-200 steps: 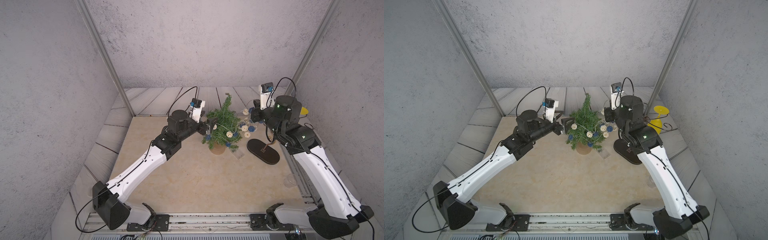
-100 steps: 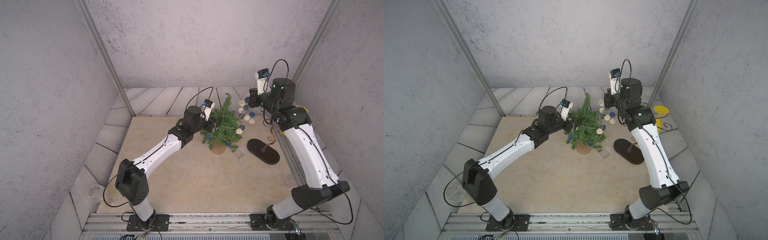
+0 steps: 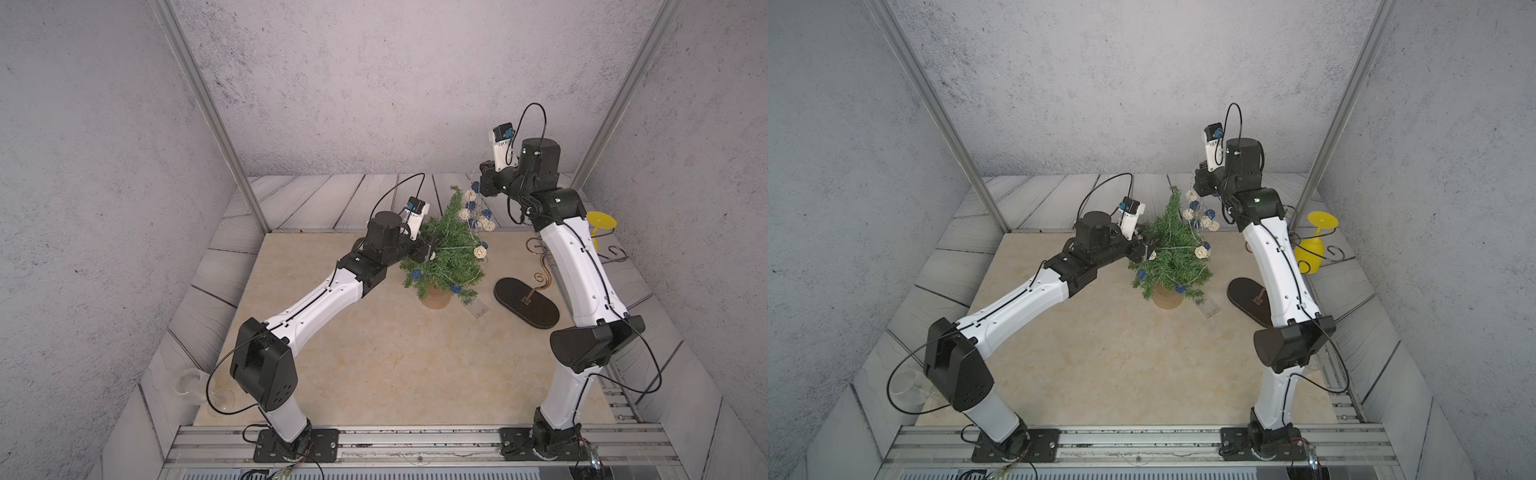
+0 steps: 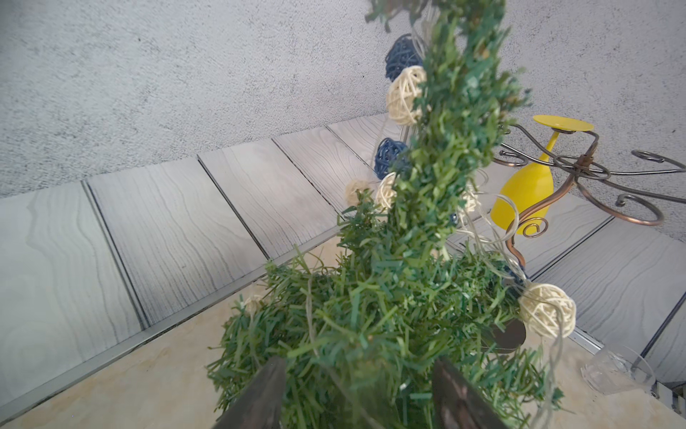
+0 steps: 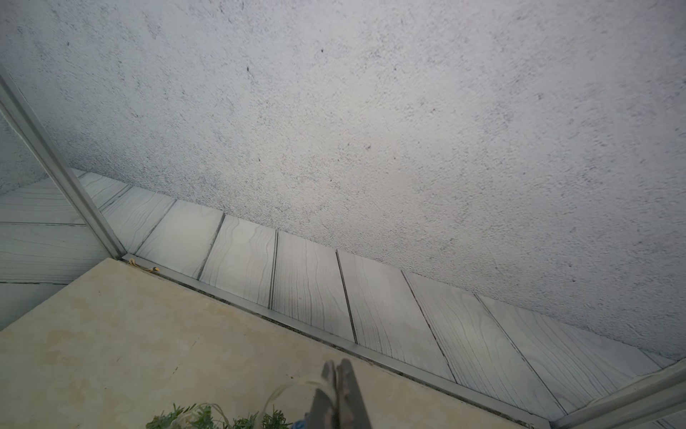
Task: Wrap string light around the christmas tree
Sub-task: Wrap the light string around the Christmas tree.
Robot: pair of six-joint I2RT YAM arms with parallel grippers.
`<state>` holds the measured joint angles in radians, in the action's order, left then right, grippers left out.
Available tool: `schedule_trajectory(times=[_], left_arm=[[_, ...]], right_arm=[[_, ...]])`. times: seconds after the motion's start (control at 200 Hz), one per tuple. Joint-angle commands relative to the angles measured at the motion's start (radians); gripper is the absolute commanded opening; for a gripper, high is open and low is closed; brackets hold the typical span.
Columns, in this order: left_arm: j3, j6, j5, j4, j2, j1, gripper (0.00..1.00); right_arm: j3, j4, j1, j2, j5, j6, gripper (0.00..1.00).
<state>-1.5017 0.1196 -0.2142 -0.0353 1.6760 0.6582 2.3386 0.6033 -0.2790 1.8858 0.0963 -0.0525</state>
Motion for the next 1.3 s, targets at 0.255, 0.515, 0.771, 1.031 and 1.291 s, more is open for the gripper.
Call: schedule_trajectory(times=[0.255,0.515,0.771,1.031,1.291], left_arm=[[0.034,0.031,-0.099,-0.059,-0.043,-0.04,0.65],[-0.004,0.089,-0.223,-0.065,-0.025,-0.145,0.65],[-0.282,0.004,-0.326,0.056,0.18,-0.194,0.66],[-0.514,0.026,-0.458,0.075,0.38,-0.194,0.7],[-0.597,0.059,-0.547,0.018,0.461,-0.189,0.65]], right_arm=[[0.149,0.062,0.002,0.163,0.315,0.089,0.0],[0.09,0.079,0.002,0.179,0.43,0.076,0.0],[0.04,0.067,0.002,0.167,0.584,0.032,0.0],[0.071,0.115,0.002,0.189,0.615,-0.013,0.0],[0.031,0.097,0.003,0.182,0.644,-0.038,0.0]])
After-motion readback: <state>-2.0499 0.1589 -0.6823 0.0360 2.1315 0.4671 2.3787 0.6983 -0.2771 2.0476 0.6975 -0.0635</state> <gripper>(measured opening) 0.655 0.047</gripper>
